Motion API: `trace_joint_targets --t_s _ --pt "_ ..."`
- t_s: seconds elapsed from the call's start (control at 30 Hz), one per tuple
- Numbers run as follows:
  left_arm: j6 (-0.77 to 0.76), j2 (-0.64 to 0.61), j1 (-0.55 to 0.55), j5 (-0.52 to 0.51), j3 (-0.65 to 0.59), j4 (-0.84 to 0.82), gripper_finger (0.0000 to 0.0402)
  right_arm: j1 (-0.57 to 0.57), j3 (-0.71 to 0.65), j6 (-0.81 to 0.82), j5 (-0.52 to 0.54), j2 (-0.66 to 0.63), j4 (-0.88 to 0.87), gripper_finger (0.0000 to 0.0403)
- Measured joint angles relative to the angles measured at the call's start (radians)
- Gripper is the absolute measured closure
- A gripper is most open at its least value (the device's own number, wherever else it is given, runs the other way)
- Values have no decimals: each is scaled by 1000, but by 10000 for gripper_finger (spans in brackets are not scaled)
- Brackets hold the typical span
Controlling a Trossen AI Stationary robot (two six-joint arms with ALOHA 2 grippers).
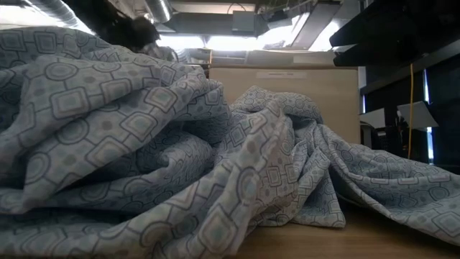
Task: Sort clothes
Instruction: Put the gray shorts into the left laundry organizer
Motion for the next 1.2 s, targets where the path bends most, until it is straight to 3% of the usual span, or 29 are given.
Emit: trace_joint_targets --t_s 0.2,0.33,0.5,0.6,0.77,1.0,1.2 --pt "-42 -159 -21 18 2 35 226 0 0 0 1 0 1 87" --pt "-116 -241 -33 142 5 131 226 0 0 0 2 0 3 87" --pt "-211 -259 -34 377 5 268 226 0 0 0 2 0 4 87" --pt "-248 -223 -43 490 7 349 226 0 0 0 3 0 4 87" --pt "-265 -99 -57 508 7 416 226 0 0 0 3 0 4 87" --pt "-225 125 -51 497 7 430 226 0 0 0 1 0 4 87" --pt "-188 285 -23 385 10 403 227 0 0 0 0 0 4 87"
